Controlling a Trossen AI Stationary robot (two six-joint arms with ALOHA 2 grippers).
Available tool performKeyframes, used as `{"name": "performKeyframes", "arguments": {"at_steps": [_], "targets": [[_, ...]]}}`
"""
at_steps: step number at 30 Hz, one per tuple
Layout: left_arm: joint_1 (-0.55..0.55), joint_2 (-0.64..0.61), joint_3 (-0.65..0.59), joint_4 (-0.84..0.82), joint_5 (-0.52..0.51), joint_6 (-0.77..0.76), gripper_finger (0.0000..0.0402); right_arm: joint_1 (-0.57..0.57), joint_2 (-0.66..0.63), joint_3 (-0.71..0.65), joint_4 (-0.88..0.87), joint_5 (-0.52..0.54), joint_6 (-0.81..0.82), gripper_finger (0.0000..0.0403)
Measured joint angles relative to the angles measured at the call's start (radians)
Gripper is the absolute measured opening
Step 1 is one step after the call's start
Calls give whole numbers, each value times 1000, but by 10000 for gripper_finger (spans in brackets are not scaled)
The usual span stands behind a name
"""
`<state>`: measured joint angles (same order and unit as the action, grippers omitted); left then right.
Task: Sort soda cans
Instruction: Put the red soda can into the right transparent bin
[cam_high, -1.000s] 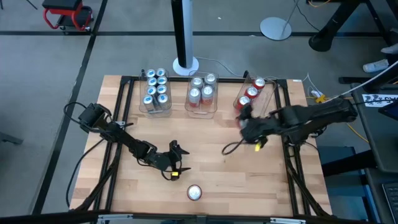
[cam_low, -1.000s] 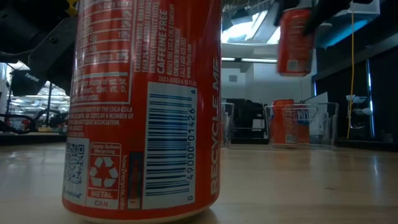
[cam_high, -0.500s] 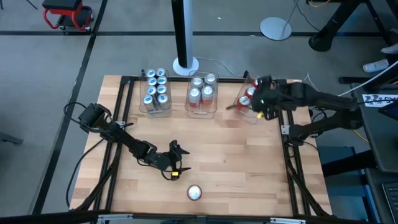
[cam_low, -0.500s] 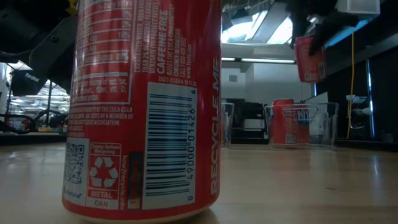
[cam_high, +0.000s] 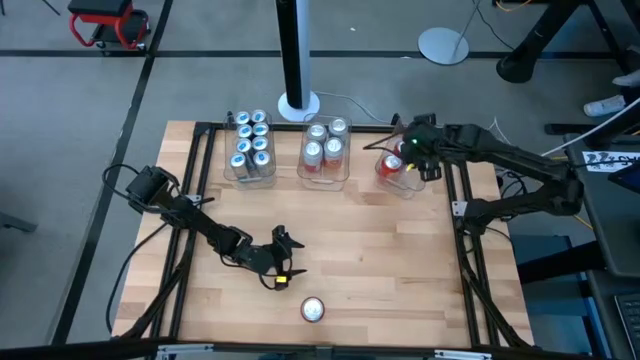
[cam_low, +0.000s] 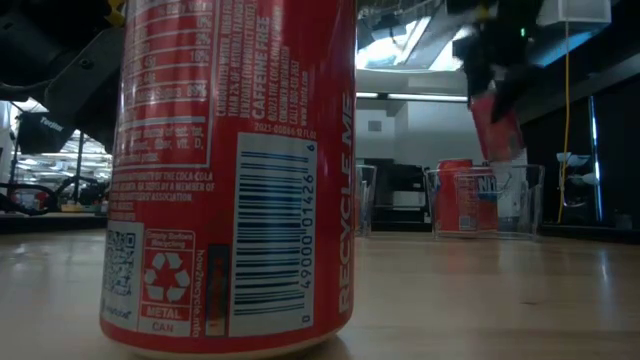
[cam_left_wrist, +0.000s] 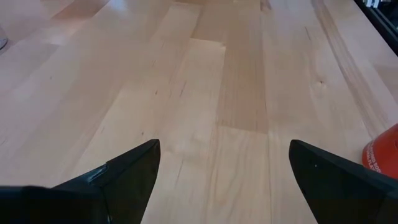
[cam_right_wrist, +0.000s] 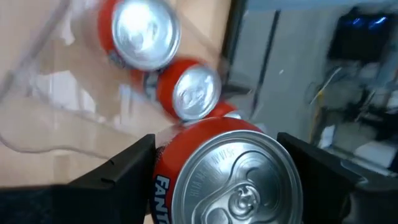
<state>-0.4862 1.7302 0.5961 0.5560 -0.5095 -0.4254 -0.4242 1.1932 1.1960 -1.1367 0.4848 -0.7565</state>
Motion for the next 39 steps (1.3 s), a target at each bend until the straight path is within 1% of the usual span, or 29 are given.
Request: {"name": "performKeyframes", "arguments": {"at_steps": [3,7,10,13,18,22,27,39], "targets": [[-5,0,0,0,0,2,345,-74,-2,-89,76,-11,-30,295],[-5,0,0,0,0,3,345,-158,-2,-178,220,-74,-85,295],[-5,0,0,0,0,4,345,-210,-2,-229,297,-102,-111,295],[-5,0,0,1,0,6,345,-248,-2,-280,345,-105,-123,295],[-5,0,0,1,0,6,345,-304,-2,-365,456,-147,-147,295],[-5,0,0,1,0,6,345,-335,-2,-424,549,-146,-149,295],[-5,0,0,1,0,6,345,-369,1,-465,590,-150,-154,317],[-5,0,0,1,0,6,345,-369,3,-477,591,-69,-171,337]]}}
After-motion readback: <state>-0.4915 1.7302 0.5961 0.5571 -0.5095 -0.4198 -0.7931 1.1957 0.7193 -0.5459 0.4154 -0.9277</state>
